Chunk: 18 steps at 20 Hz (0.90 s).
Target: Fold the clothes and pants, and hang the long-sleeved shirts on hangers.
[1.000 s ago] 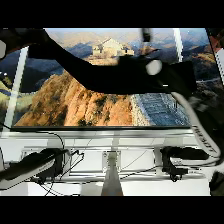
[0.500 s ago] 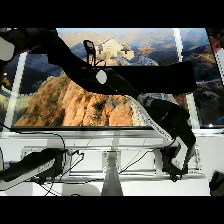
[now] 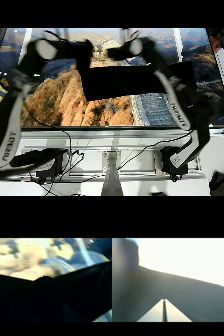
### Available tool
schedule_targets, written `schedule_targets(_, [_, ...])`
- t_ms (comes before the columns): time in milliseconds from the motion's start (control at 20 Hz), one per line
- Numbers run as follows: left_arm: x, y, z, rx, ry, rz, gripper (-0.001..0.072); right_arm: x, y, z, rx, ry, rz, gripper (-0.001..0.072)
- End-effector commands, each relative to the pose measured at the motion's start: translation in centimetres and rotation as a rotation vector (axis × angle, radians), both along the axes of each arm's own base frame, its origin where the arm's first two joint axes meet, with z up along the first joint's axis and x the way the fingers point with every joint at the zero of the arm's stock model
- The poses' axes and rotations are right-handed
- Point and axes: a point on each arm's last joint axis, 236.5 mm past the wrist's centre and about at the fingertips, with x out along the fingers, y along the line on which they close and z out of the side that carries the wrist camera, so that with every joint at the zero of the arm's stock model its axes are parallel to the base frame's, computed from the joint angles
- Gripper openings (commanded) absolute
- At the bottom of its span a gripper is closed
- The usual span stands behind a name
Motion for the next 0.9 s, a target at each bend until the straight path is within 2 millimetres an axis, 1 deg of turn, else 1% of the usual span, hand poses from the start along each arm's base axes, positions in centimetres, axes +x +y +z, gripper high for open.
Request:
schedule_targets(0, [-2.9,-10.0,-4.8,-0.024,0.026,-0.157,0.0009,1.1,-16.8,2.0,-0.186,0.048,-0.196,0.0024])
schedule_targets(50, [-3.5,-11.3,-5.8,0.017,0.008,-0.191,0.0012,1.1,-20.3,2.5,-0.186,0.060,-0.258,0.0024])
schedule_targets(100, [-3.9,-11.7,-6.8,0.075,-0.015,-0.221,0.0061,0.8,-23.3,2.5,-0.187,0.084,-0.308,0.0024])
schedule_targets(150, [-3.8,-11.2,-7.4,0.139,-0.039,-0.238,0.0321,0.2,-26.1,2.2,-0.191,0.120,-0.353,0.0024])
schedule_targets(200, [-3.4,-10.2,-7.6,0.169,-0.035,-0.218,0.0565,-0.5,-28.2,1.7,-0.197,0.154,-0.383,0.0024])
schedule_targets(250, [-2.7,-8.6,-7.6,0.184,-0.014,-0.172,0.0581,-1.1,-30.1,1.2,-0.209,0.178,-0.395,0.0024])
schedule_targets(300, [-1.9,-6.3,-7.7,0.209,0.012,-0.122,0.0573,-1.6,-31.4,0.8,-0.223,0.197,-0.394,0.0024])
schedule_targets(350, [-1.0,-3.3,-8.0,0.256,0.036,-0.076,0.0573,-2.1,-32.4,0.3,-0.234,0.212,-0.390,0.0024])
schedule_targets(400, [-0.2,0.1,-8.7,0.317,0.067,-0.037,0.0572,-2.5,-33.0,-0.1,-0.241,0.225,-0.382,0.0024])
schedule_targets(500, [0.4,7.0,-10.6,0.405,0.179,0.045,0.0569,-3.0,-33.2,-1.0,-0.253,0.248,-0.362,0.0024])
schedule_targets(550, [0.3,10.6,-11.8,0.433,0.253,0.081,0.0562,-3.2,-32.9,-1.4,-0.247,0.257,-0.353,0.0024])
schedule_targets(600, [0.0,13.9,-13.2,0.451,0.315,0.110,0.0525,-3.2,-32.1,-1.8,-0.226,0.264,-0.343,0.0024])
schedule_targets(650, [-0.4,16.4,-14.3,0.438,0.366,0.135,0.0524,-3.2,-31.3,-2.0,-0.199,0.270,-0.333,0.0024])
schedule_targets(700, [-1.0,17.8,-15.4,0.366,0.422,0.162,0.0524,-3.2,-30.6,-2.2,-0.181,0.274,-0.323,0.0024])
schedule_targets(750, [-1.6,17.9,-16.2,0.251,0.473,0.172,0.0524,-3.2,-30.0,-2.2,-0.174,0.275,-0.314,0.0024])
schedule_targets(850, [-2.7,16.4,-17.0,-0.002,0.530,0.150,0.0525,-2.9,-29.3,-2.2,-0.177,0.264,-0.300,0.0024])
